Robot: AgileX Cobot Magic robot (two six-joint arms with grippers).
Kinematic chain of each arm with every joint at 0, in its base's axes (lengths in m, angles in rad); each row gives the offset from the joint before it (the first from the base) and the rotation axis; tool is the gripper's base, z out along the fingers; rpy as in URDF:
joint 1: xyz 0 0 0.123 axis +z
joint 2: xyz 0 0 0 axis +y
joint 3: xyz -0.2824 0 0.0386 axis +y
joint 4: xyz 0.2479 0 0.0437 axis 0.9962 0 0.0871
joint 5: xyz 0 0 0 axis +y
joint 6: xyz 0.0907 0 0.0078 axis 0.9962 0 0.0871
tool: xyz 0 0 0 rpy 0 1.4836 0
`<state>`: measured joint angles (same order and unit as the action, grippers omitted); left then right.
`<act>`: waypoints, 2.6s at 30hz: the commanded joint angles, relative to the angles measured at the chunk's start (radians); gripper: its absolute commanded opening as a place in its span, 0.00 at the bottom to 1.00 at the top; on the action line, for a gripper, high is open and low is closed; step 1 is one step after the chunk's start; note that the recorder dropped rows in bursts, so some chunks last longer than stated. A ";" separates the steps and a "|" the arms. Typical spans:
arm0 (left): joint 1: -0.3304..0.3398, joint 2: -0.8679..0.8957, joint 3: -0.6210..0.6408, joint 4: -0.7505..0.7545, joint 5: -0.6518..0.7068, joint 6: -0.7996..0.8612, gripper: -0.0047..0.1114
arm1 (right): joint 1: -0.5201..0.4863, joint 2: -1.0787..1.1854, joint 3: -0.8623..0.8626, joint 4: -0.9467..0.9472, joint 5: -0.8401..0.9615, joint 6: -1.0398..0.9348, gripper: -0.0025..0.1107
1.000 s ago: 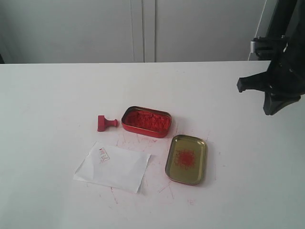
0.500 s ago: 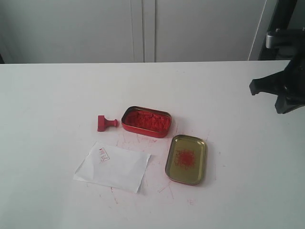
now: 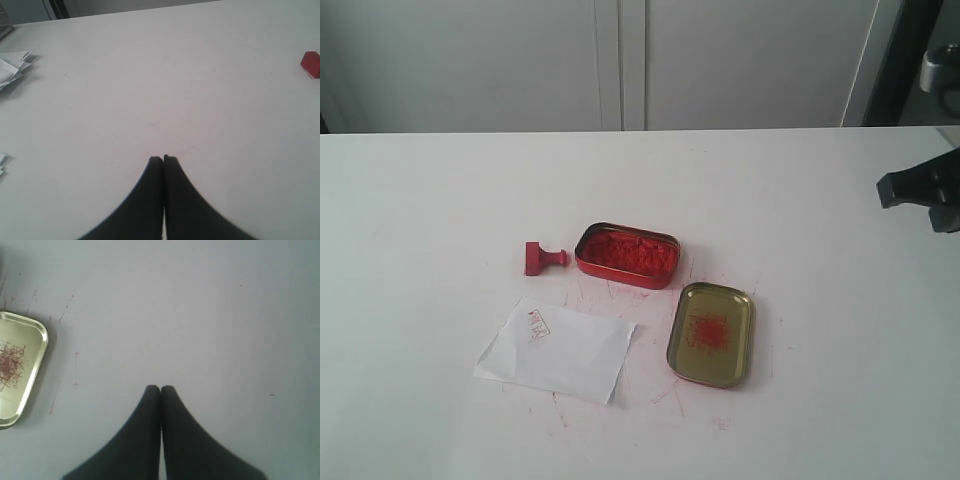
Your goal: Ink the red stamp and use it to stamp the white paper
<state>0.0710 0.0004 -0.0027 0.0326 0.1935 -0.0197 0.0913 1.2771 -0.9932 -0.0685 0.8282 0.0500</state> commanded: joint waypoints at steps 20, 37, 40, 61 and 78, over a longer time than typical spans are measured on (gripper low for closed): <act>-0.004 0.000 0.003 -0.002 -0.005 -0.002 0.04 | -0.005 -0.446 0.285 -0.036 -0.296 -0.009 0.02; -0.004 0.000 0.003 -0.002 -0.005 -0.002 0.04 | -0.005 -0.779 0.536 -0.041 -0.478 -0.040 0.02; -0.004 0.000 0.003 -0.002 -0.005 -0.002 0.04 | -0.005 -0.779 0.567 -0.041 -0.541 -0.040 0.02; -0.004 0.000 0.003 -0.002 -0.005 -0.002 0.04 | -0.005 -0.779 0.587 -0.037 -0.418 -0.010 0.02; -0.004 0.000 0.003 -0.002 -0.005 -0.002 0.04 | -0.005 -0.779 0.587 -0.039 -0.378 0.025 0.02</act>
<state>0.0710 0.0004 -0.0027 0.0326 0.1918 -0.0197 0.0913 0.5030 -0.4117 -0.1061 0.4543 0.0675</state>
